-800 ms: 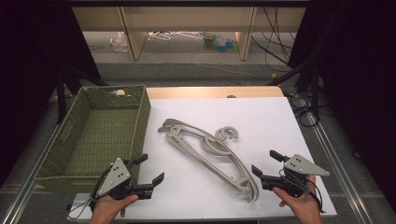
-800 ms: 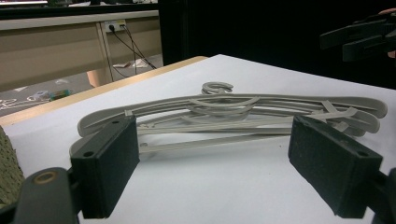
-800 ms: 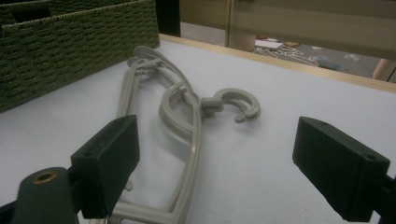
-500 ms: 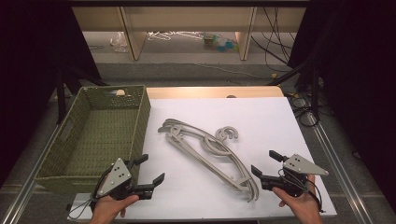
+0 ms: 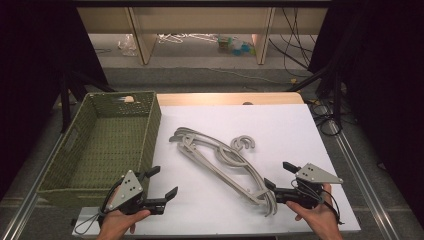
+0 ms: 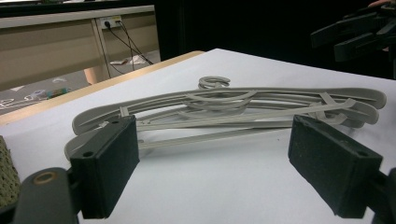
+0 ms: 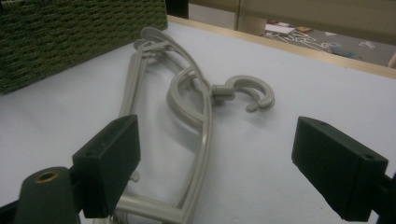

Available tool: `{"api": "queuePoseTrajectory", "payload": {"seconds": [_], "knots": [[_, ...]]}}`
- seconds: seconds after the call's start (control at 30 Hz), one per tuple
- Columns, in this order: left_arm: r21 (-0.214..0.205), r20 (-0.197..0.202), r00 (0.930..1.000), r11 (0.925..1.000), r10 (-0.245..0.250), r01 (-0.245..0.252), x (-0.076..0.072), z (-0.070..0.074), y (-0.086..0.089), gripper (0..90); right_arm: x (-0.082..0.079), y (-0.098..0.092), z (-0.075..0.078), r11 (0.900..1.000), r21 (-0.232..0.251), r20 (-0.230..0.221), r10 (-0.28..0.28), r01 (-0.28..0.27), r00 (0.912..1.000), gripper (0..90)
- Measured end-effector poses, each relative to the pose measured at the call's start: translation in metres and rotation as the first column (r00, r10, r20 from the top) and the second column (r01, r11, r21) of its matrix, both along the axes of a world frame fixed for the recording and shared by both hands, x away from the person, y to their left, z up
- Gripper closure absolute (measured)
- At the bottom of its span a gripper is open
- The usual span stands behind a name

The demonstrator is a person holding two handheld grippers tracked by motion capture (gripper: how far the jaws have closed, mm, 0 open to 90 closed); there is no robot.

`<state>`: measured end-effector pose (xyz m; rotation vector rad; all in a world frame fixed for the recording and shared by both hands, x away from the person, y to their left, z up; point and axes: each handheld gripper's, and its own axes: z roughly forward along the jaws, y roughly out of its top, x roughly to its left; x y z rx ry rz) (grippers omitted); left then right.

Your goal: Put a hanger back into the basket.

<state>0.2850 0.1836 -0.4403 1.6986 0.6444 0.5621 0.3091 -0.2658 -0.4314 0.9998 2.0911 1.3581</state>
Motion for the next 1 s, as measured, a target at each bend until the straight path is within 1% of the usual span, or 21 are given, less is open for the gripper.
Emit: {"api": "queuePoseTrajectory", "payload": {"seconds": [0.1, 0.13, 0.2, 0.27, 0.3, 0.33, 0.4, 0.43, 0.5, 0.57, 0.67, 0.7, 0.73, 0.77, 0.8, 0.83, 0.87, 0.9, 0.93, 0.97, 1.0], "knots": [[-0.001, -0.001, 1.0, 1.0, 0.0, 0.0, 0.001, -0.001, -0.001, 16.0, 0.006, 0.003, 0.001, 0.9994, -0.034, -0.027, 0.008, -0.009, 0.9996, 16.6], [0.006, -0.003, 1.0, 1.0, 0.003, -0.003, 0.0, -0.001, -0.001, 16.0, 0.009, 0.006, 0.001, 0.9992, -0.032, -0.038, 0.022, -0.024, 0.999, 17.2], [0.013, -0.005, 1.0, 0.9999, -0.001, 0.001, 0.001, -0.001, -0.001, 16.0, 0.014, 0.01, 0.001, 0.9967, -0.073, -0.053, 0.032, -0.035, 0.9981, 20.5], [0.004, -0.011, 0.9999, 1.0, -0.001, 0.001, 0.001, -0.002, -0.003, 16.0, 0.02, 0.015, 0.0, 0.9932, -0.104, -0.072, 0.044, -0.051, 0.9964, 22.0], [0.022, 0.001, 1.0, 0.9997, -0.009, 0.009, 0.001, -0.002, -0.003, 16.0, 0.024, 0.017, -0.001, 0.9915, -0.116, -0.087, 0.05, -0.06, 0.995, 22.5], [0.014, -0.009, 0.9999, 0.9999, -0.007, 0.008, 0.0, -0.002, -0.004, 16.0, 0.028, 0.02, -0.001, 0.9894, -0.134, -0.112, 0.042, -0.057, 0.9928, 23.6], [0.018, -0.009, 0.9999, 0.9997, -0.013, 0.013, 0.0, -0.003, -0.005, 16.0, 0.038, 0.025, -0.002, 0.9838, -0.167, -0.138, 0.042, -0.065, 0.9895, 25.5], [0.021, -0.01, 0.9999, 0.9997, -0.013, 0.013, 0.0, -0.003, -0.005, 16.0, 0.042, 0.027, -0.002, 0.9825, -0.173, -0.171, 0.038, -0.068, 0.9846, 25.7], [0.023, -0.006, 0.9999, 0.9996, -0.016, 0.016, 0.0, -0.003, -0.005, 16.1, 0.052, 0.032, -0.005, 0.9751, -0.204, -0.199, 0.045, -0.086, 0.9789, 29.0], [0.019, -0.008, 0.9999, 0.9997, -0.014, 0.014, 0.0, -0.003, -0.005, 16.1, 0.059, 0.036, -0.007, 0.9716, -0.217, -0.234, 0.042, -0.095, 0.9713, 32.4], [0.018, -0.009, 0.9999, 0.9998, -0.012, 0.013, 0.0, -0.003, -0.005, 16.1, 0.069, 0.041, -0.011, 0.9623, -0.244, -0.27, 0.052, -0.12, 0.9614, 37.5], [0.021, -0.01, 0.9999, 0.9997, -0.013, 0.013, 0.0, -0.003, -0.005, 16.1, 0.072, 0.043, -0.011, 0.959, -0.251, -0.287, 0.057, -0.132, 0.9563, 40.7], [0.02, -0.012, 0.9999, 0.9997, -0.012, 0.012, 0.0, -0.003, -0.005, 16.1, 0.074, 0.045, -0.013, 0.9617, -0.239, -0.269, 0.067, -0.134, 0.9609, 43.6], [0.02, -0.014, 0.9998, 0.9997, -0.011, 0.012, 0.0, -0.003, -0.005, 16.1, 0.076, 0.046, -0.013, 0.9608, -0.244, -0.276, 0.062, -0.132, 0.9592, 44.1], [0.021, -0.011, 0.9998, 0.9997, -0.013, 0.014, 0.0, -0.003, -0.005, 16.1, 0.078, 0.047, -0.015, 0.9601, -0.241, -0.282, 0.071, -0.142, 0.9569, 44.3], [0.021, -0.011, 0.9998, 0.9997, -0.013, 0.014, 0.0, -0.003, -0.005, 16.1, 0.078, 0.049, -0.014, 0.9614, -0.238, -0.311, 0.058, -0.137, 0.9487, 44.6], [0.02, -0.016, 0.9998, 0.9997, -0.014, 0.014, 0.0, -0.003, -0.006, 16.1, 0.079, 0.05, -0.015, 0.9595, -0.251, -0.323, 0.042, -0.128, 0.9455, 45.1], [0.033, -0.001, 0.9997, 0.9992, -0.023, 0.023, 0.001, -0.002, -0.005, 16.1, 0.081, 0.05, -0.016, 0.9575, -0.257, -0.333, 0.04, -0.132, 0.9421, 46.0], [0.031, -0.001, 0.9997, 0.9992, -0.023, 0.023, 0.001, -0.002, -0.005, 16.1, 0.083, 0.051, -0.018, 0.9583, -0.253, -0.329, 0.043, -0.132, 0.9434, 47.4], [0.031, -0.001, 0.9997, 0.9992, -0.023, 0.023, 0.001, -0.002, -0.005, 16.2, 0.084, 0.052, -0.018, 0.9567, -0.256, -0.351, 0.042, -0.139, 0.9356, 49.1], [0.031, -0.003, 0.9998, 0.9993, -0.021, 0.021, 0.001, -0.002, -0.005, 16.3, 0.085, 0.053, -0.019, 0.9559, -0.258, -0.35, 0.043, -0.141, 0.9356, 50.0]]}}
